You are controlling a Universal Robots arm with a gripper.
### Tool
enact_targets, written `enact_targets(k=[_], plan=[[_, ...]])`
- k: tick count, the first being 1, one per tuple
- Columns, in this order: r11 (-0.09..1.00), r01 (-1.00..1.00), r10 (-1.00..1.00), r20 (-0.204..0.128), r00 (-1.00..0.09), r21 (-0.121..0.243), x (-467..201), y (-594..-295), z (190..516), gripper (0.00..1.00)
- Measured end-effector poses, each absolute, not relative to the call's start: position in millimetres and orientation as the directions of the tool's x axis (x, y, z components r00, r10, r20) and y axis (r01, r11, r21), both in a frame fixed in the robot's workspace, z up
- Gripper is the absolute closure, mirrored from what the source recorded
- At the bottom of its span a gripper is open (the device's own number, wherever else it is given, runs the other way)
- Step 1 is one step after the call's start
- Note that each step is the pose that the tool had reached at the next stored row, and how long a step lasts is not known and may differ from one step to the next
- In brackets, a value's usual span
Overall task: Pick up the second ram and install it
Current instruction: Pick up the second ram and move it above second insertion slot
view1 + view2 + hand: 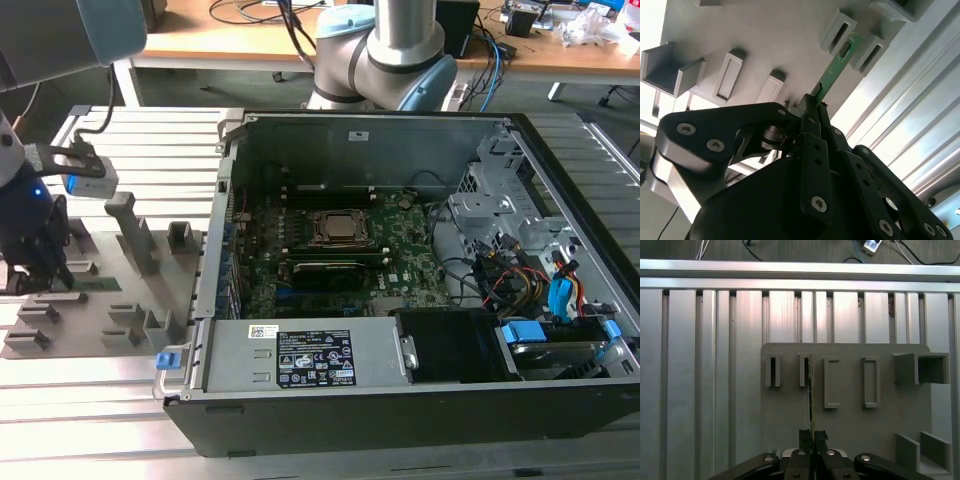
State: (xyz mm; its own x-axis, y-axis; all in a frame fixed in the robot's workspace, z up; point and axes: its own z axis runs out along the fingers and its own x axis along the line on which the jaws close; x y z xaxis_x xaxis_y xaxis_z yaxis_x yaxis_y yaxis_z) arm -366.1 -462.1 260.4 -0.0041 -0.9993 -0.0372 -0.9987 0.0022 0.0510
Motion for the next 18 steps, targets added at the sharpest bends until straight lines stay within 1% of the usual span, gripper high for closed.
enact_targets(k=[18], plan=[[0.002, -0.999, -0.999, -0.037, -0.004, 0.051, -366, -462, 298, 0.86]])
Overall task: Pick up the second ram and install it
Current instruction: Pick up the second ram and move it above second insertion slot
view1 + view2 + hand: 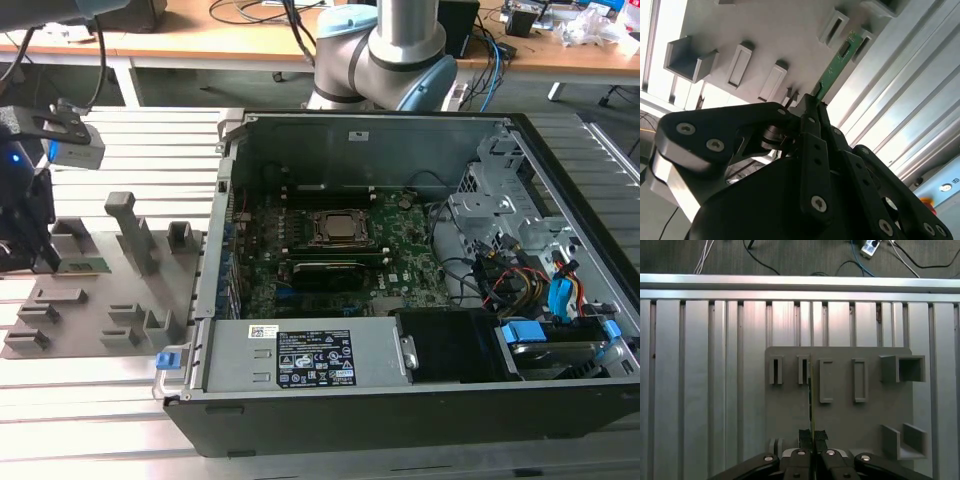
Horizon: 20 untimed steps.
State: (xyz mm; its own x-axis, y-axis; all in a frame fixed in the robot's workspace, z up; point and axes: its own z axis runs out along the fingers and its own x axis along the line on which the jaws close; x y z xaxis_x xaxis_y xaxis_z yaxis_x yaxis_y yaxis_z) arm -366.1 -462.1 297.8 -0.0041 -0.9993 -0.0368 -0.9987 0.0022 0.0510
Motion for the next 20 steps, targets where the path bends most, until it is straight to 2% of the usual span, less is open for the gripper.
enact_targets(k=[20], plan=[[0.002, -0.999, -0.999, -0.036, -0.004, 0.051, -366, -462, 349, 0.86]])
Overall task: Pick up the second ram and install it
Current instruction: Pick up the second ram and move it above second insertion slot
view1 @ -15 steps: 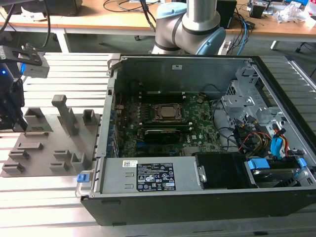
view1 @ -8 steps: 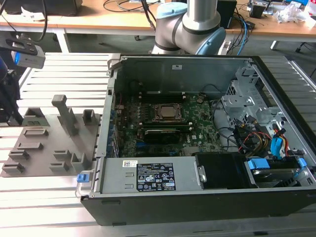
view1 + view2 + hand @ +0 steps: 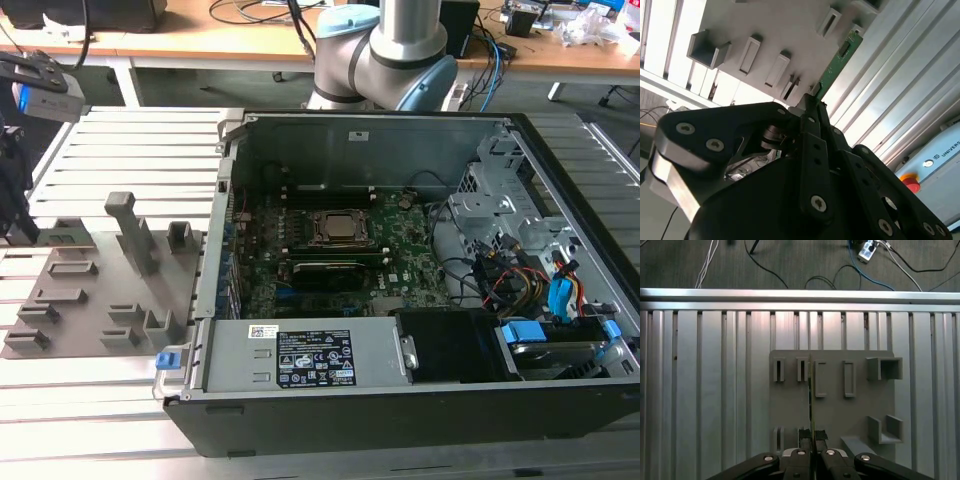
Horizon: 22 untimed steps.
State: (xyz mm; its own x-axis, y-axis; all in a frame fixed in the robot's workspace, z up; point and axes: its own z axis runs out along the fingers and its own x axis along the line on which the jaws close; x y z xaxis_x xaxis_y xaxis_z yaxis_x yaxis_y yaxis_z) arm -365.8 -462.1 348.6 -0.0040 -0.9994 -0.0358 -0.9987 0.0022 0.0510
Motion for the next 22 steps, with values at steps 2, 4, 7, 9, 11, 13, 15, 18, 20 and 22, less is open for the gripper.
enact_targets(k=[2, 4, 7, 9, 11, 13, 15, 18, 20, 22], plan=[[0.002, -0.999, -0.999, -0.035, -0.004, 0.051, -366, -462, 354, 0.86], [0.002, -0.999, -0.999, -0.034, -0.004, 0.051, -366, -462, 363, 0.86], [0.002, -0.999, -0.999, -0.034, -0.004, 0.051, -366, -462, 370, 0.86], [0.002, -0.999, -0.999, -0.033, -0.004, 0.051, -366, -462, 374, 0.86], [0.002, -0.999, -0.999, -0.033, -0.004, 0.051, -365, -462, 379, 0.86], [0.002, -0.999, -0.999, -0.033, -0.004, 0.051, -365, -462, 385, 0.86], [0.002, -0.999, -0.999, -0.032, -0.004, 0.051, -365, -462, 390, 0.86], [0.002, -0.999, -0.999, -0.032, -0.004, 0.051, -365, -462, 396, 0.86], [0.002, -0.999, -0.999, -0.032, -0.004, 0.052, -365, -462, 402, 0.86], [0.002, -0.999, -0.999, -0.031, -0.004, 0.052, -365, -462, 408, 0.86]])
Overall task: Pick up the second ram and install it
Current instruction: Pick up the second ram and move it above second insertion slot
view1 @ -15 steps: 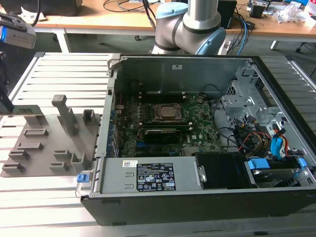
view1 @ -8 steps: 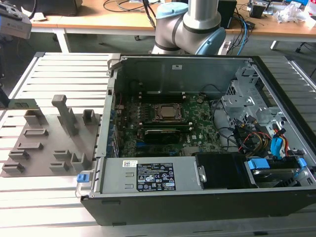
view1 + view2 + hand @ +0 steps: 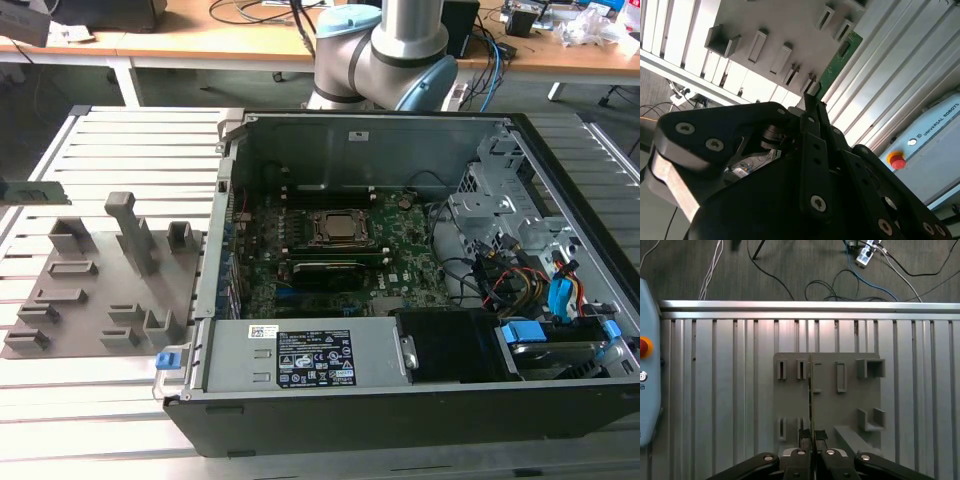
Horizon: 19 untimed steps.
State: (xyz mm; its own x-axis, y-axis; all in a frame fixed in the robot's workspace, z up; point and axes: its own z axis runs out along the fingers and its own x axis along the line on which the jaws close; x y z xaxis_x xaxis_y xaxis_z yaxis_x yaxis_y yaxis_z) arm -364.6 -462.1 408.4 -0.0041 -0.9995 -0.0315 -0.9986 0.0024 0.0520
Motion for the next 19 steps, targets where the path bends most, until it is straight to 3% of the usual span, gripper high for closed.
enact_targets(k=[19], plan=[[0.003, -0.998, -1.0, -0.03, -0.004, 0.055, -363, -462, 458, 0.86]])
